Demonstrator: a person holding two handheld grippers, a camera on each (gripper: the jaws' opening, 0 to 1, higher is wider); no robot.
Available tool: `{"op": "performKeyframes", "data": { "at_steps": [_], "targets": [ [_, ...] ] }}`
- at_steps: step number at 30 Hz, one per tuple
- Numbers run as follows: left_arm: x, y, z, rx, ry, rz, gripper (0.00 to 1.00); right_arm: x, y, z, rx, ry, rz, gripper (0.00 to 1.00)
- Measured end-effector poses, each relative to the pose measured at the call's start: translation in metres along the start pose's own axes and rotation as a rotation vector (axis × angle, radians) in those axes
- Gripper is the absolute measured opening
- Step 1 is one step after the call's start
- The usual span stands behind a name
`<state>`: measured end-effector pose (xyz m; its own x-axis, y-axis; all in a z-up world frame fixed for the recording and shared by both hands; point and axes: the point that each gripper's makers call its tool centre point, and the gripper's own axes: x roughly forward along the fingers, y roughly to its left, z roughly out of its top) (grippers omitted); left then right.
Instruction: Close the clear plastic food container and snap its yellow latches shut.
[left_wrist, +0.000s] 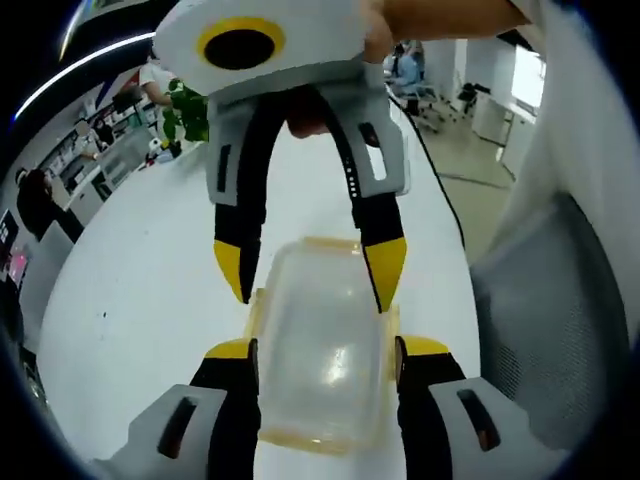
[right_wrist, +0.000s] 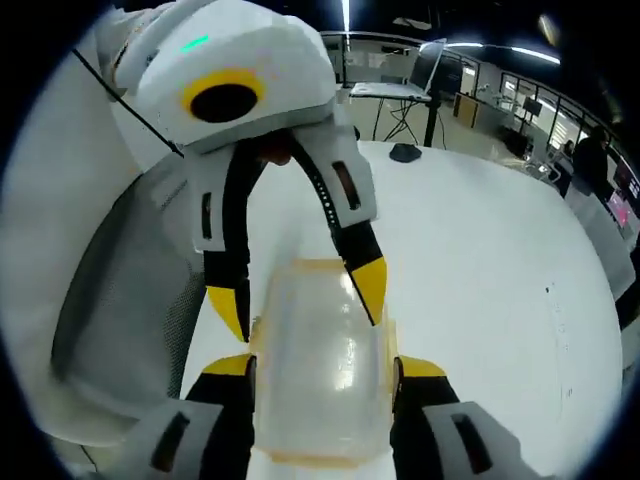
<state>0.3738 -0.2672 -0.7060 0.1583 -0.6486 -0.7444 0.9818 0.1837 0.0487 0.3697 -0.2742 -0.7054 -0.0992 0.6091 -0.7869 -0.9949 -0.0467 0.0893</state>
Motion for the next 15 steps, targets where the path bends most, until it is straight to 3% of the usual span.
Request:
{"op": "performKeyframes", "data": {
  "at_steps": [7, 15],
  "targets": [
    [-0.008, 0.007, -0.005, -0.011, -0.018, -0.003, 0.62, -0.001, 0.007, -0.012, 0.032, -0.01, -0.031, 0.66],
    [-0.01, 0.006, -0.028, 0.027, 0.029, -0.026, 0.74, 0.0, 0.008, -0.035, 0.023, 0.042, -0.071, 0.79]
  ]
}}
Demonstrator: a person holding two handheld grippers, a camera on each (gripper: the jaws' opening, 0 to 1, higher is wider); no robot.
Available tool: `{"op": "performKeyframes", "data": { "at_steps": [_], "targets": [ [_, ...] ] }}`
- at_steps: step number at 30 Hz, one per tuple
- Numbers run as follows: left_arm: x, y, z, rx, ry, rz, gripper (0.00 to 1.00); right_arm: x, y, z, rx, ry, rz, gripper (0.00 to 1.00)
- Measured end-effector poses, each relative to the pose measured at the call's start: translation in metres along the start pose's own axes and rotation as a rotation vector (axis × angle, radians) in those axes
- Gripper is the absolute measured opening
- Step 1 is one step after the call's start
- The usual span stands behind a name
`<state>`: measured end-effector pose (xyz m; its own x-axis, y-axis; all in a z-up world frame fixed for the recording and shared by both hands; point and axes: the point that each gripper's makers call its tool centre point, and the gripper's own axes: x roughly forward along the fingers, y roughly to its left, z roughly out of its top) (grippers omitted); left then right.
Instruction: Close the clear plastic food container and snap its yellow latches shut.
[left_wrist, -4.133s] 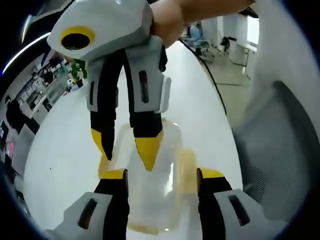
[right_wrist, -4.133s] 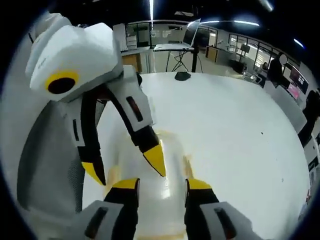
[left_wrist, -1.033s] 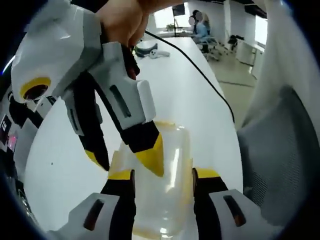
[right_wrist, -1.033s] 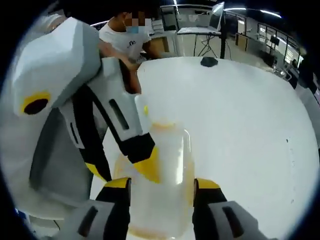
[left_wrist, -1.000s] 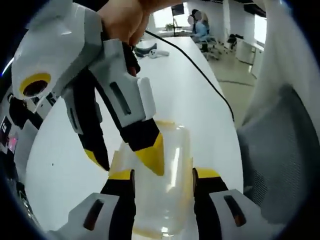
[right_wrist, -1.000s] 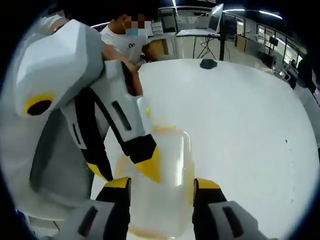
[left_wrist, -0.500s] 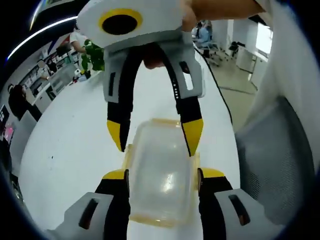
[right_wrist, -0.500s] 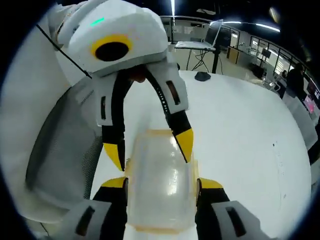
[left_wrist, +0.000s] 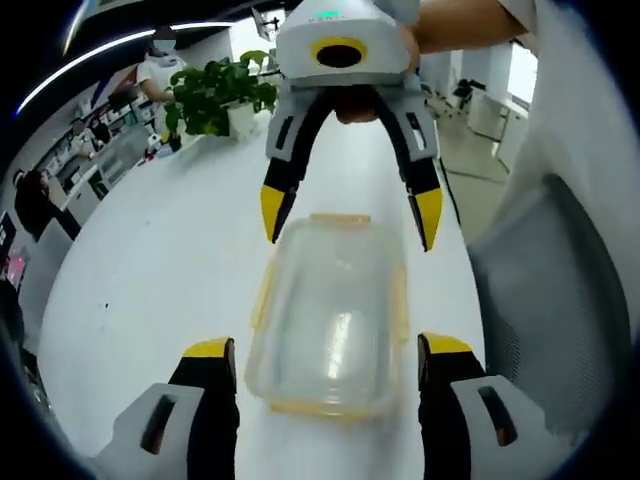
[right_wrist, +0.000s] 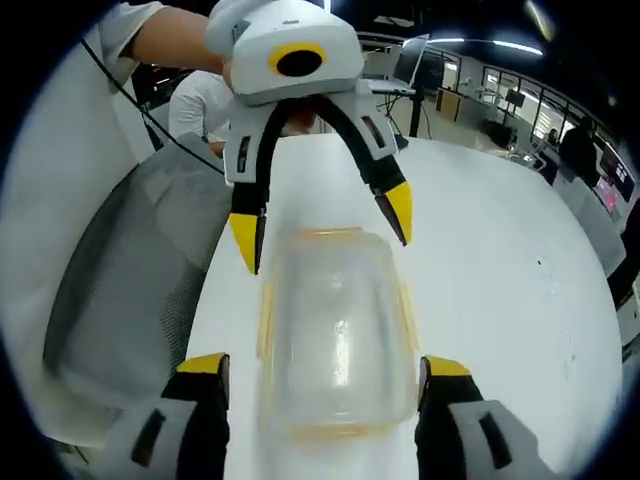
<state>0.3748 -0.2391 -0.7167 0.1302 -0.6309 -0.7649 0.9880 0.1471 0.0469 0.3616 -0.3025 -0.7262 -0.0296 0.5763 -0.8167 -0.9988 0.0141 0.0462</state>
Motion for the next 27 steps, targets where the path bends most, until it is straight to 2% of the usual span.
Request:
{"op": "performKeyframes", "data": {
  "at_steps": [3, 7, 17, 20, 27],
  "targets": [
    [0.002, -0.001, -0.014, 0.036, 0.042, 0.004, 0.77, 0.003, 0.001, -0.007, -0.002, 0.018, -0.011, 0.82],
    [0.006, -0.001, -0.025, 0.029, 0.068, 0.001, 0.79, 0.008, -0.002, -0.016, -0.021, 0.043, -0.039, 0.83],
    [0.017, 0.001, -0.031, 0.044, 0.106, 0.008, 0.76, 0.016, -0.006, -0.019, -0.029, 0.065, -0.081, 0.79],
    [0.016, 0.004, -0.031, 0.045, 0.106, 0.016, 0.73, 0.014, -0.012, -0.019, -0.026, 0.061, -0.105, 0.73],
    [0.017, 0.004, -0.032, 0.048, 0.099, 0.009, 0.73, 0.015, -0.011, -0.018, -0.021, 0.03, -0.105, 0.72]
  ]
}}
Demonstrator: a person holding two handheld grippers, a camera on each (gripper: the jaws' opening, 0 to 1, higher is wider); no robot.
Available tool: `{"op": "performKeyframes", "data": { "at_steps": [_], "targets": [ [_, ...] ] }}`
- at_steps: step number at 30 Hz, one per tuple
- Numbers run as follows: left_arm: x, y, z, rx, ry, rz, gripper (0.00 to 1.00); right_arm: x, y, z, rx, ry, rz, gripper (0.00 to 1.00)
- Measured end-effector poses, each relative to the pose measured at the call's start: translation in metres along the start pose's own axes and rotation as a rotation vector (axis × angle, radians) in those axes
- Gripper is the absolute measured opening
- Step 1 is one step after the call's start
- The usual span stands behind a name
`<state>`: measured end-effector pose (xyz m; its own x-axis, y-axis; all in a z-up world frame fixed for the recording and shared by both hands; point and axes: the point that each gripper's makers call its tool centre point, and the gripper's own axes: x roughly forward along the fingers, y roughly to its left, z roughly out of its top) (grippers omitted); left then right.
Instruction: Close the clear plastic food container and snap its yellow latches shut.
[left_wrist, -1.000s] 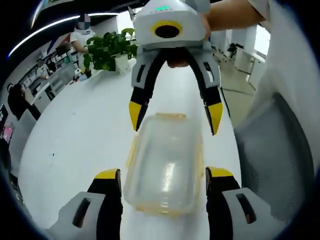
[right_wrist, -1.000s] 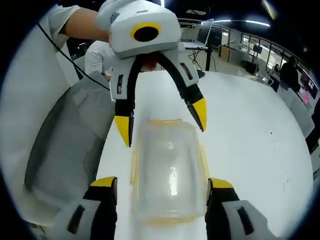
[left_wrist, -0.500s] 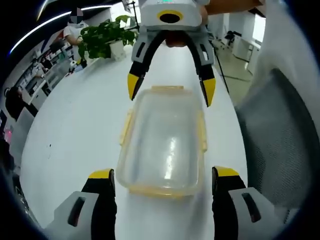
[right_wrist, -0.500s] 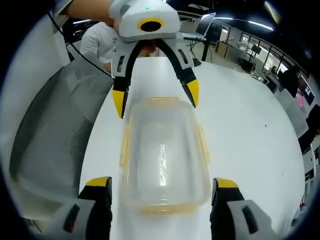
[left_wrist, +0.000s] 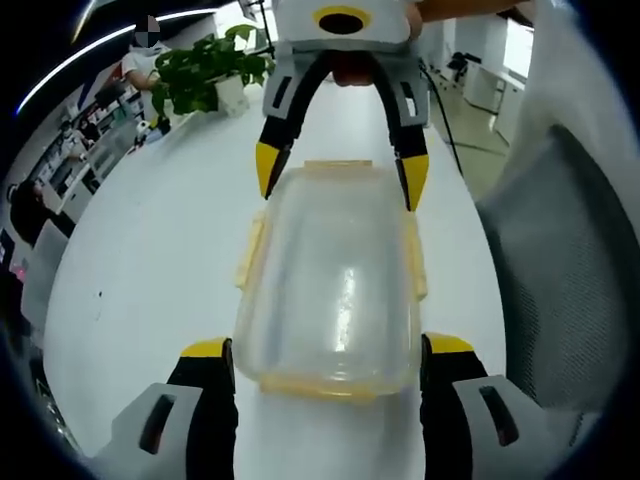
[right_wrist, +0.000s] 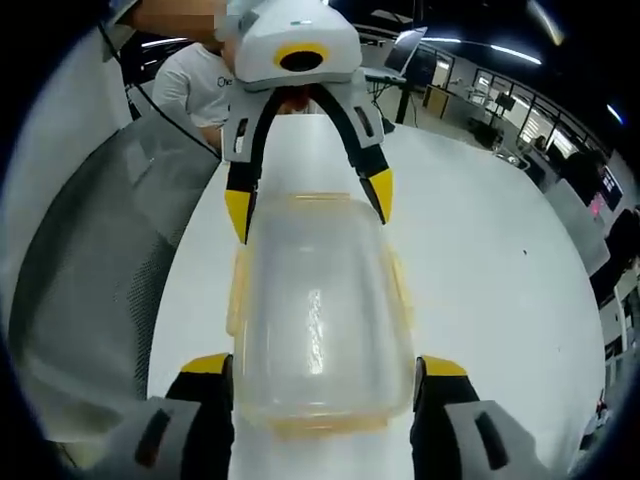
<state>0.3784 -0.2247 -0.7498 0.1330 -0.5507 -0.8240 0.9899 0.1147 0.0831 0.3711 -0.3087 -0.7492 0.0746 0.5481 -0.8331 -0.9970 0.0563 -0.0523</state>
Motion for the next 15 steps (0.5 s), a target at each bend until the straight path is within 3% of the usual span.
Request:
{"op": "performKeyframes", "data": {
  "at_steps": [6, 15],
  "targets": [
    [-0.002, 0.0, -0.003, 0.011, 0.001, -0.007, 0.73, 0.003, 0.002, 0.004, 0.006, -0.006, 0.002, 0.72],
    [-0.016, 0.0, -0.024, 0.02, 0.005, -0.006, 0.73, 0.018, 0.007, 0.025, -0.002, -0.001, 0.009, 0.72]
  ]
}}
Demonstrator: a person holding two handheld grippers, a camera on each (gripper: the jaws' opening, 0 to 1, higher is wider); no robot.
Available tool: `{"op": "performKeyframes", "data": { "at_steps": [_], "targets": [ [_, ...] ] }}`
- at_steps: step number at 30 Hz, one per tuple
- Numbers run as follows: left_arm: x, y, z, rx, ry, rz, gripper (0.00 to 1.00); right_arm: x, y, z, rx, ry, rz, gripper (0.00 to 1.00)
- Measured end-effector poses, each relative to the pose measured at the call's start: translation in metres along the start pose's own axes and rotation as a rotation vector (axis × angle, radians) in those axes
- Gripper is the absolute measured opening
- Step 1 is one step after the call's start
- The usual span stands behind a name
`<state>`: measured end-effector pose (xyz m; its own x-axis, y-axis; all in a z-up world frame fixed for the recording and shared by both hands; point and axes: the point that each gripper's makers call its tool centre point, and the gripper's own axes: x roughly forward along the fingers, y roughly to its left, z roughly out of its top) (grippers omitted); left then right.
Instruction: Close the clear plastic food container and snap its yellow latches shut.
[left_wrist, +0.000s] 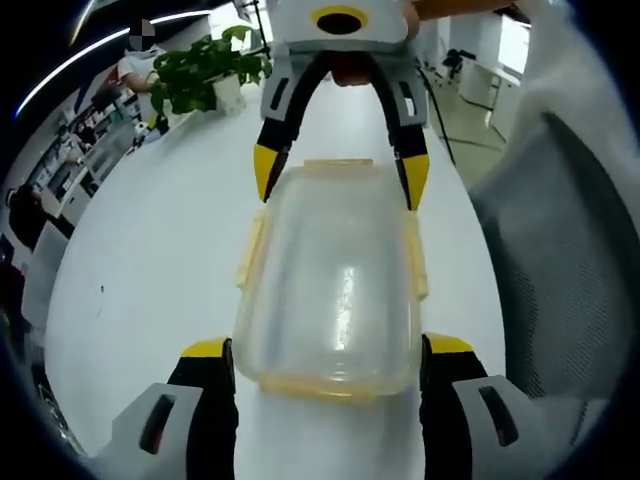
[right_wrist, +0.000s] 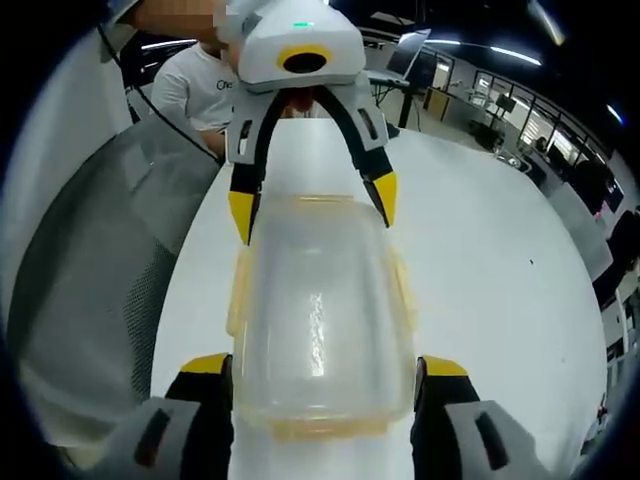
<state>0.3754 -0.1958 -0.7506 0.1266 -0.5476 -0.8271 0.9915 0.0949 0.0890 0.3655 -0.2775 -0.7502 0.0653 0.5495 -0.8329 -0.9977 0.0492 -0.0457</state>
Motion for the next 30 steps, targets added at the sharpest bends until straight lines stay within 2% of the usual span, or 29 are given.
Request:
{"op": "performKeyframes", "data": {
  "at_steps": [9, 18, 21, 30],
  "targets": [
    [-0.022, -0.001, -0.032, 0.0, 0.002, -0.002, 0.73, 0.023, 0.006, 0.033, -0.005, 0.01, 0.004, 0.73],
    [-0.049, 0.002, -0.073, -0.009, -0.006, -0.001, 0.73, 0.051, 0.011, 0.073, -0.017, 0.041, 0.002, 0.73],
    [-0.053, 0.004, -0.081, 0.001, 0.009, -0.003, 0.73, 0.055, 0.011, 0.08, -0.01, 0.048, -0.003, 0.73],
    [-0.053, 0.008, -0.082, 0.009, 0.008, -0.012, 0.73, 0.057, 0.008, 0.08, -0.001, 0.059, -0.004, 0.73]
  ]
}}
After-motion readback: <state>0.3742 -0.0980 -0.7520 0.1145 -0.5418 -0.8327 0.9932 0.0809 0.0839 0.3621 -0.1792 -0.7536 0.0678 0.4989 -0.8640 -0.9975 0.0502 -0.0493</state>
